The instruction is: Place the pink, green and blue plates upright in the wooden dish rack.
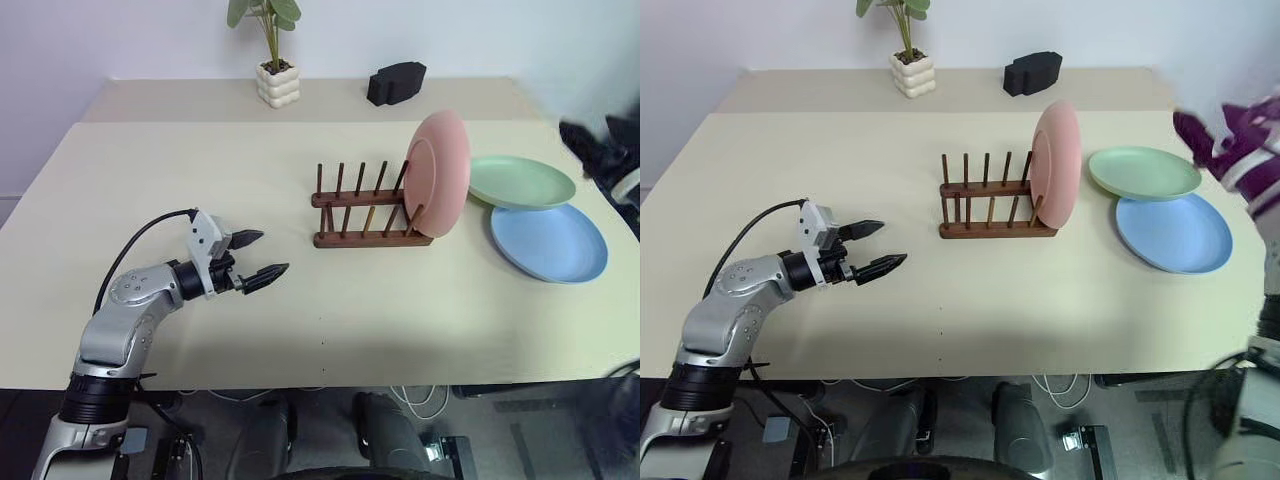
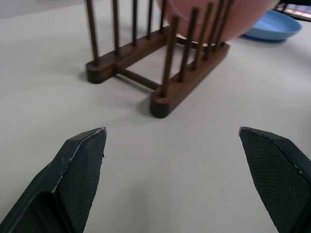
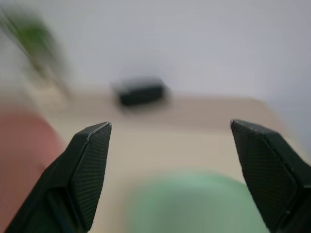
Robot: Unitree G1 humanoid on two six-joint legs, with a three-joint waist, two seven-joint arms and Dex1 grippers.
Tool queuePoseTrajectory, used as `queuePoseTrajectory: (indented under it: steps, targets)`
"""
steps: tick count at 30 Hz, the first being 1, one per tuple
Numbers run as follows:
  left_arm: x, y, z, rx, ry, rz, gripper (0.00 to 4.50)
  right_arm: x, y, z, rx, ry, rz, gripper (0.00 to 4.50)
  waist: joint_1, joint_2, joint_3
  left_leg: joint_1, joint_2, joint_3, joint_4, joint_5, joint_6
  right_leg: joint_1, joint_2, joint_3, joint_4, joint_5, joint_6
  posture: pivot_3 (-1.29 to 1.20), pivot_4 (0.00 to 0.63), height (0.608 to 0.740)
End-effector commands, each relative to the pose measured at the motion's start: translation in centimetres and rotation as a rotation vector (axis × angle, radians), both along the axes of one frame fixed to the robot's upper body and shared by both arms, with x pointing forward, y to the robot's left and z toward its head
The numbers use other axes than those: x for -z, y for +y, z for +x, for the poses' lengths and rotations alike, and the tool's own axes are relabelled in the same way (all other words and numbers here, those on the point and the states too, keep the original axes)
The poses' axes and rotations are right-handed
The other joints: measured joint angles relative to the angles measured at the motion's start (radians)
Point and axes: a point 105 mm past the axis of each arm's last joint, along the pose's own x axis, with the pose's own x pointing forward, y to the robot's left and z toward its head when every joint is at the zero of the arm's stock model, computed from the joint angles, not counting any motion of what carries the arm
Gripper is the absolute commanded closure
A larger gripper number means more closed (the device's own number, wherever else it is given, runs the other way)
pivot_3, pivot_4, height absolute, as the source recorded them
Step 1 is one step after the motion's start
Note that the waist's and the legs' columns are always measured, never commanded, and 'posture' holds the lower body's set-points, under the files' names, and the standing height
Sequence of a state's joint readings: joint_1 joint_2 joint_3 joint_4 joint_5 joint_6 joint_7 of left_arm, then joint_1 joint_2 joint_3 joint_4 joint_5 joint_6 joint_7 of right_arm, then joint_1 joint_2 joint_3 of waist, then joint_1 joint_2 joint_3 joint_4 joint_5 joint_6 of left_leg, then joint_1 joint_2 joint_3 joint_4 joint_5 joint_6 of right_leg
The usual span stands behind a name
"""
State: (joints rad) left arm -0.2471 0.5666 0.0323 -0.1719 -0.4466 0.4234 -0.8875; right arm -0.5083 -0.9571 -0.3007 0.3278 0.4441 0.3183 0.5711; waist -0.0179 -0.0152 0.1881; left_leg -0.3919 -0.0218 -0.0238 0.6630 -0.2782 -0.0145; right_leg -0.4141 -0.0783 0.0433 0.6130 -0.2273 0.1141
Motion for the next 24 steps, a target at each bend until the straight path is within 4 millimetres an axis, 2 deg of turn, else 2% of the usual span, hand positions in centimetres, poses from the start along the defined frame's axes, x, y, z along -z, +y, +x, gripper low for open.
queuePoseTrajectory:
  steps: [1,9,19,22,24]
  targets:
    - [-1.5,-1.1,0.0,0.052,-0.064,-0.006,0.0,1.6,0.1,0.7,-0.023,0.081,-0.307,0.52,-0.008,0.001,0.0,0.001,0.0,0.001,0.0,0.0,0.0,0.0,0.001,0.001,0.0,0.0,0.0,0.0,0.15,0.74]
    - [-1.4,-2.0,0.4,0.078,-0.06,-0.009,0.0,5.8,0.8,2.7,-0.136,0.247,-0.645,0.52,-0.027,0.002,0.001,0.001,0.0,0.002,0.0,0.001,0.001,0.0,0.001,0.004,0.0,0.002,0.004,0.0,0.15,0.74]
    - [-1.3,-2.2,-0.3,0.071,-0.059,-0.029,0.0,7.4,1.1,4.6,-0.183,0.351,-0.724,0.52,-0.026,0.002,0.001,0.001,0.0,0.001,0.0,0.001,0.001,0.0,0.0,0.004,0.0,0.002,0.003,0.0,0.15,0.74]
    - [-1.2,-2.2,-0.3,0.066,-0.059,-0.032,0.0,7.7,1.1,4.6,-0.201,0.382,-0.724,1.35,-0.024,0.002,0.001,0.001,0.0,0.0,0.0,0.001,0.001,0.0,0.0,0.004,0.0,0.002,0.003,0.0,0.15,0.74]
    - [-1.2,-2.1,-0.4,0.062,-0.058,-0.034,0.0,7.9,1.0,4.5,-0.203,0.396,-0.727,2.32,-0.025,0.002,0.001,0.001,0.0,0.0,0.0,0.001,0.001,0.0,0.0,0.004,0.0,0.002,0.003,0.0,0.15,0.74]
